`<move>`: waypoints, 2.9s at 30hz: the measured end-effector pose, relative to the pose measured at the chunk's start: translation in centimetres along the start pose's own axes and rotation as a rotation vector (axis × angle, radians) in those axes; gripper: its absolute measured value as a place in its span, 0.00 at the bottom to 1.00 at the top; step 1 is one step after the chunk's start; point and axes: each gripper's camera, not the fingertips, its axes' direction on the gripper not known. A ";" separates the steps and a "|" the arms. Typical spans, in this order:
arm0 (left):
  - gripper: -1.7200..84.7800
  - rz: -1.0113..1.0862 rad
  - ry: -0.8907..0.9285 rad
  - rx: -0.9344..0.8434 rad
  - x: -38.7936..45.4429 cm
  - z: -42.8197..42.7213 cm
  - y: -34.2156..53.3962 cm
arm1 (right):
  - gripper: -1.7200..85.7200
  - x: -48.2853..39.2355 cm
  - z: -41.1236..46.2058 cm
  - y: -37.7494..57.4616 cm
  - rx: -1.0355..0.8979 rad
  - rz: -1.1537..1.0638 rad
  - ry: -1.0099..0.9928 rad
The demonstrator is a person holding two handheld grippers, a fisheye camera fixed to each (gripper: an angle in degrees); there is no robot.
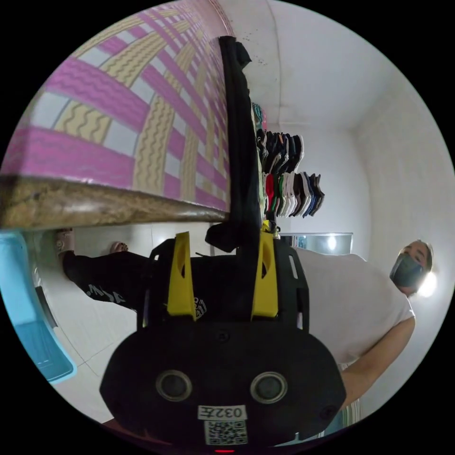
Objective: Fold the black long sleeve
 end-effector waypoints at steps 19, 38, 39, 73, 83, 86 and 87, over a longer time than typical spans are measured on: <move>0.10 0.075 0.063 -0.075 -2.5 1.2 -2.8 | 0.13 -4.4 -2.6 -3.6 -0.085 -0.078 0.331; 0.05 0.042 0.054 -0.135 -3.9 0.4 -3.8 | 0.06 -4.8 -2.8 -5.3 -0.220 -0.091 0.181; 0.05 0.035 0.053 -0.140 -3.8 0.5 -3.7 | 0.06 -5.0 -2.9 -5.1 -0.226 -0.091 0.183; 0.07 -0.151 0.252 0.299 -0.5 -2.1 -35.7 | 0.12 -12.3 -8.8 -26.3 0.304 0.020 -0.090; 0.01 0.139 -0.193 0.113 11.7 5.6 -34.3 | 0.09 -21.2 3.1 -23.1 0.168 -0.193 0.138; 0.01 0.391 -0.620 -0.078 17.9 12.2 -33.4 | 0.07 -25.3 8.8 -22.7 0.083 -0.295 0.276; 0.01 0.442 -0.691 -0.103 18.9 13.6 -33.1 | 0.07 -26.0 9.9 -22.6 0.072 -0.313 0.312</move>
